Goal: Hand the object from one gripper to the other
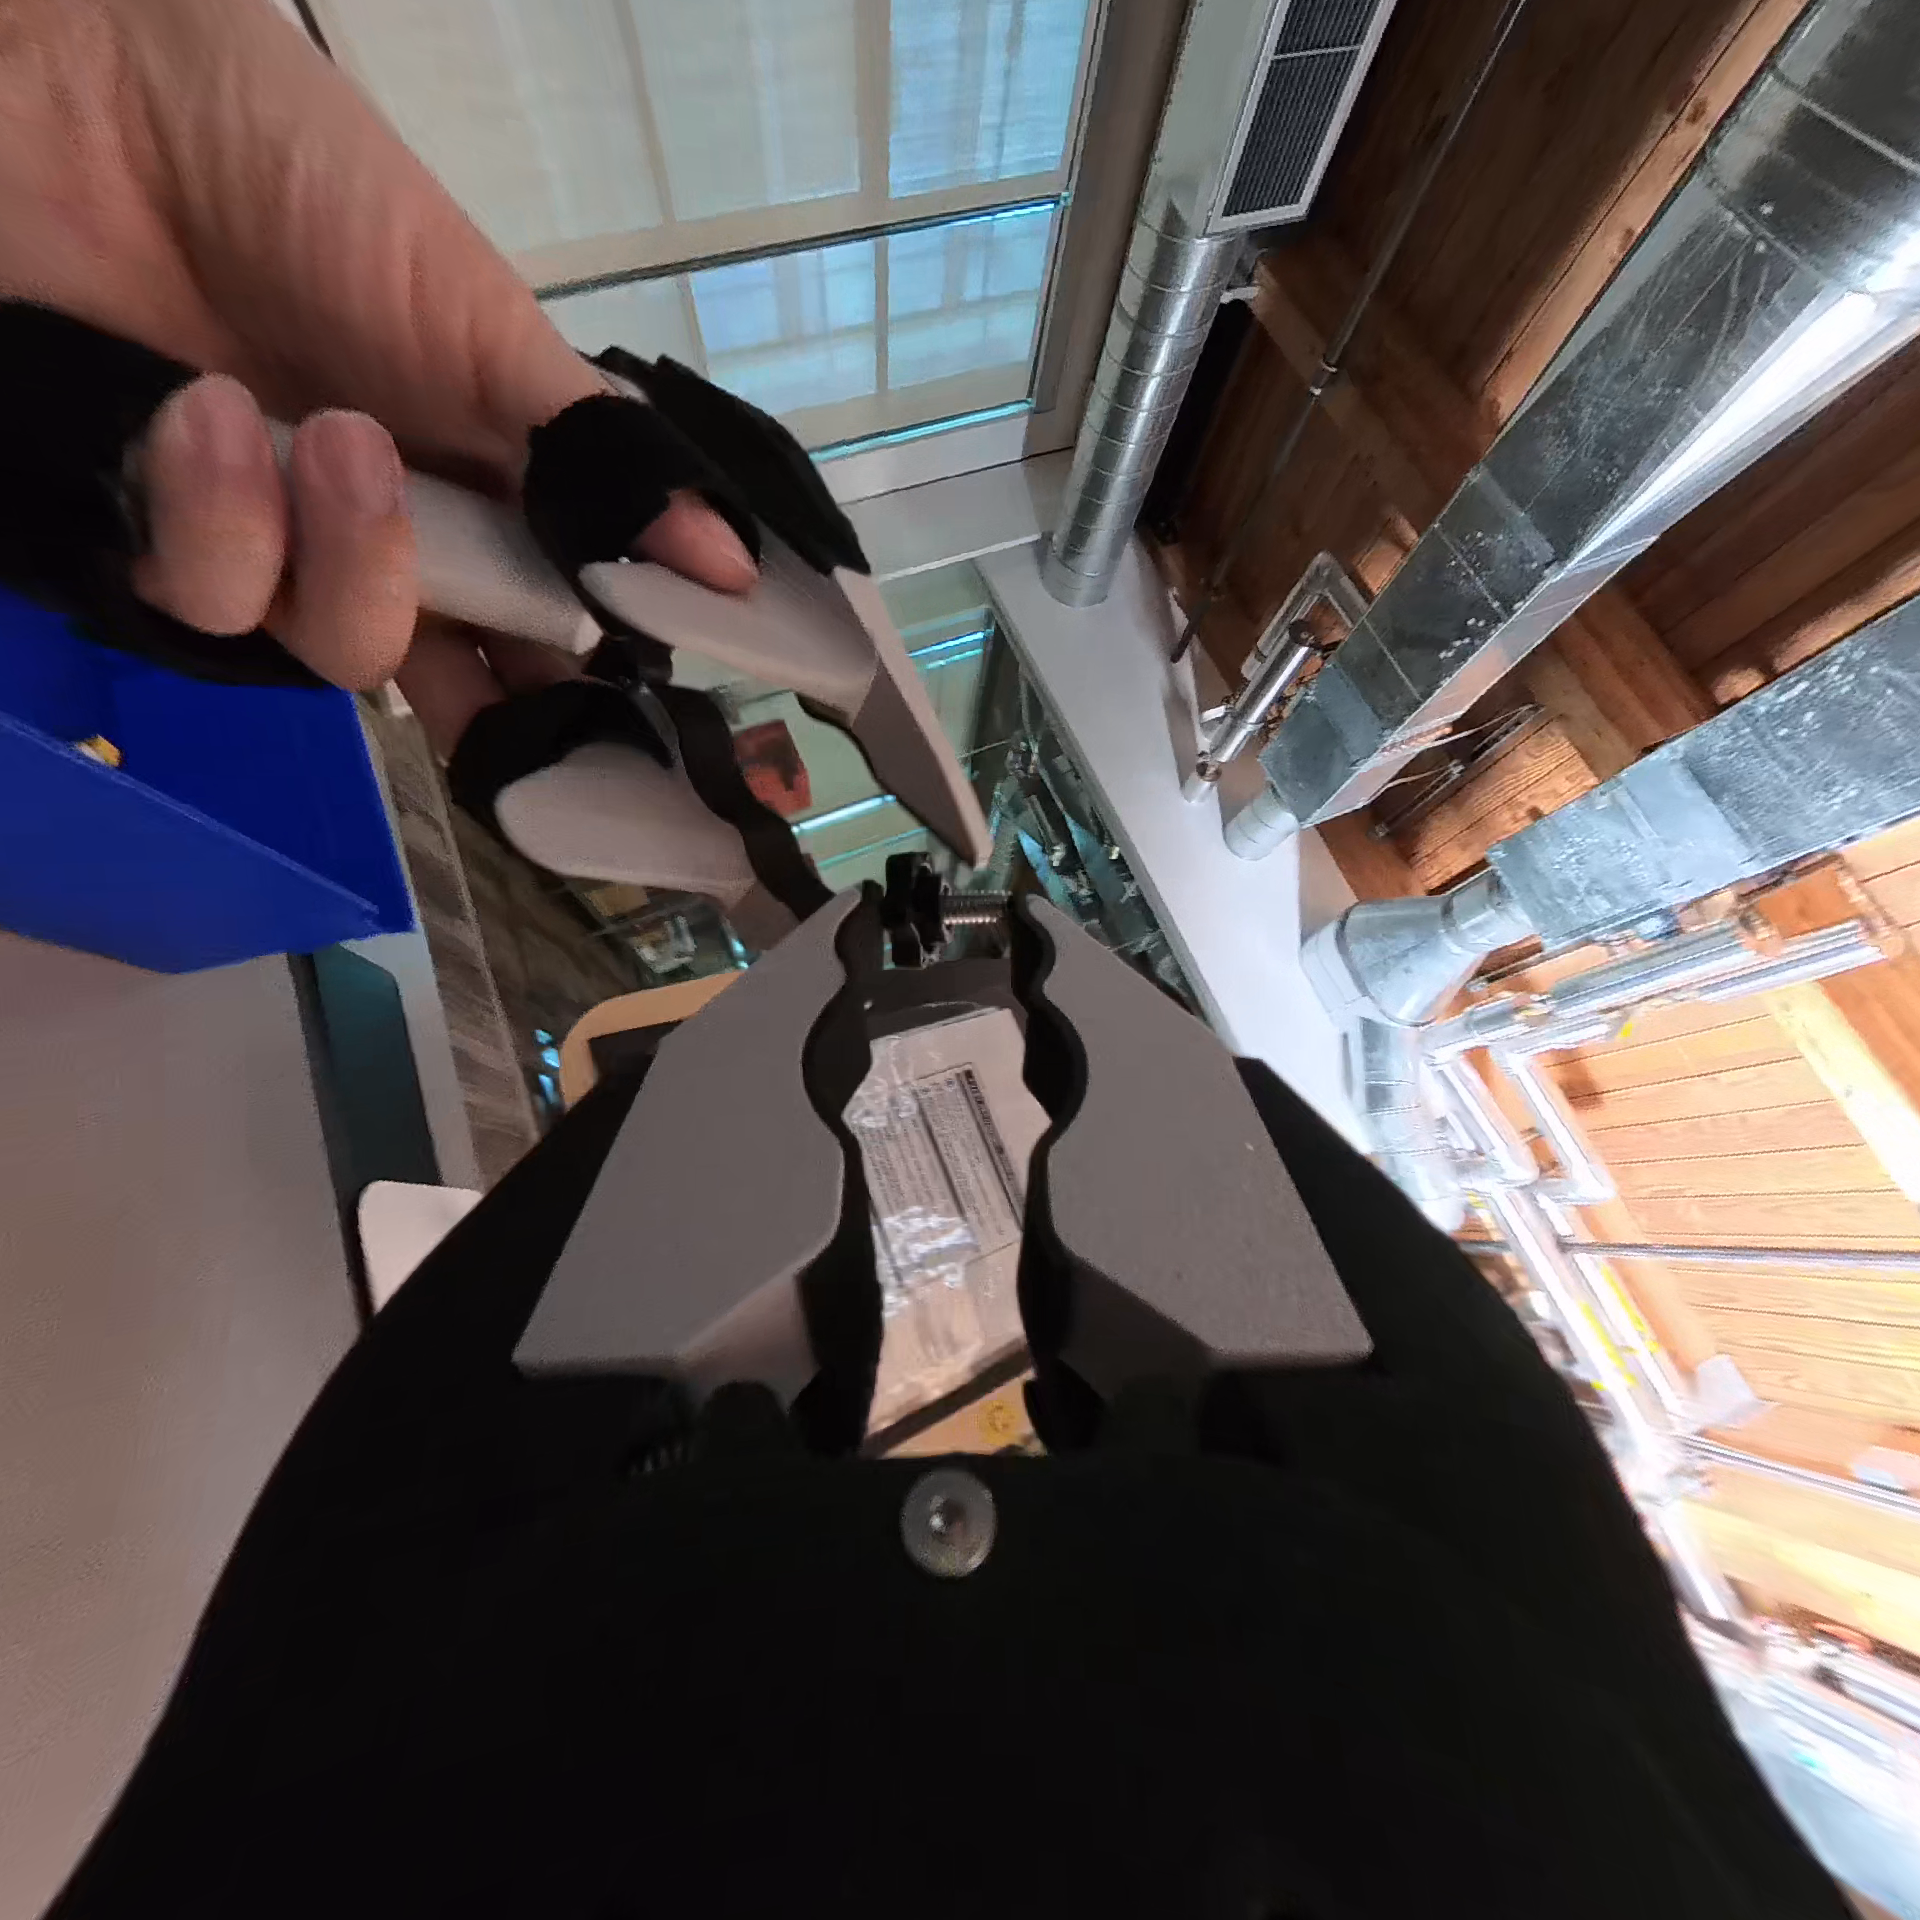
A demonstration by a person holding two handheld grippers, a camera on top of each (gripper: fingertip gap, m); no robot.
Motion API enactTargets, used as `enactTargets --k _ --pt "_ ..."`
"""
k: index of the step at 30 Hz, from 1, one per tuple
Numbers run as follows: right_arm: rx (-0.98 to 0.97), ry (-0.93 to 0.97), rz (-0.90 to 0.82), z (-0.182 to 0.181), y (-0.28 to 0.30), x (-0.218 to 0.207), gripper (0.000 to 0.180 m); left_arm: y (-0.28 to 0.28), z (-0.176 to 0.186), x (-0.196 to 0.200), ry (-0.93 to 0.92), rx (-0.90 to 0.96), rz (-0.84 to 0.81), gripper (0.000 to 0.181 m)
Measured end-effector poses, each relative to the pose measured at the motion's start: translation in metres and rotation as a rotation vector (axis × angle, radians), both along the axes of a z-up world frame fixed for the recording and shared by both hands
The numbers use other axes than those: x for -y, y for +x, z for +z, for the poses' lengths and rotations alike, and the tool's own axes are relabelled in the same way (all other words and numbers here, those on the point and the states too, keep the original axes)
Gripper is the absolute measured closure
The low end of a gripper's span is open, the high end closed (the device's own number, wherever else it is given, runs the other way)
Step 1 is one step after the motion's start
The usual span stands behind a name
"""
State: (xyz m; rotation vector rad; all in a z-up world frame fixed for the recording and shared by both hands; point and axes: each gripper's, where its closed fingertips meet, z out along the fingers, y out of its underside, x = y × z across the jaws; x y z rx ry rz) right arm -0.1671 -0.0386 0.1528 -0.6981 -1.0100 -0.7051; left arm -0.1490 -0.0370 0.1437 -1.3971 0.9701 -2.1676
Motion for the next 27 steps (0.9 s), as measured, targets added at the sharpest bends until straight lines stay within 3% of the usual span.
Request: enactTargets --k 6,9,12,15,18,21,27 --pt "-0.187 -0.11 0.109 0.013 0.012 0.001 0.157 -0.013 0.013 -0.012 0.045 0.054 0.081 0.134" --pt "-0.437 -0.275 0.284 0.023 0.028 -0.005 0.157 -0.024 0.026 -0.027 0.172 0.105 0.249 0.128" --pt "-0.832 -0.64 0.601 0.026 0.046 -0.019 0.157 -0.036 0.036 -0.039 0.439 0.15 0.477 0.124" --pt "-1.227 -1.072 1.051 0.025 0.055 -0.028 0.157 -0.04 0.036 -0.047 0.738 0.137 0.693 0.117" --pt "-1.487 -1.362 1.418 0.019 0.063 -0.036 0.158 -0.033 0.024 -0.047 1.082 0.057 0.845 0.115" --pt "-1.568 -1.544 1.523 0.003 0.051 -0.045 0.158 -0.017 0.01 -0.035 1.351 -0.018 0.9 0.118" --pt "-1.567 -1.833 1.634 -0.013 0.019 -0.038 0.158 0.003 -0.004 -0.017 1.56 -0.054 0.888 0.133"
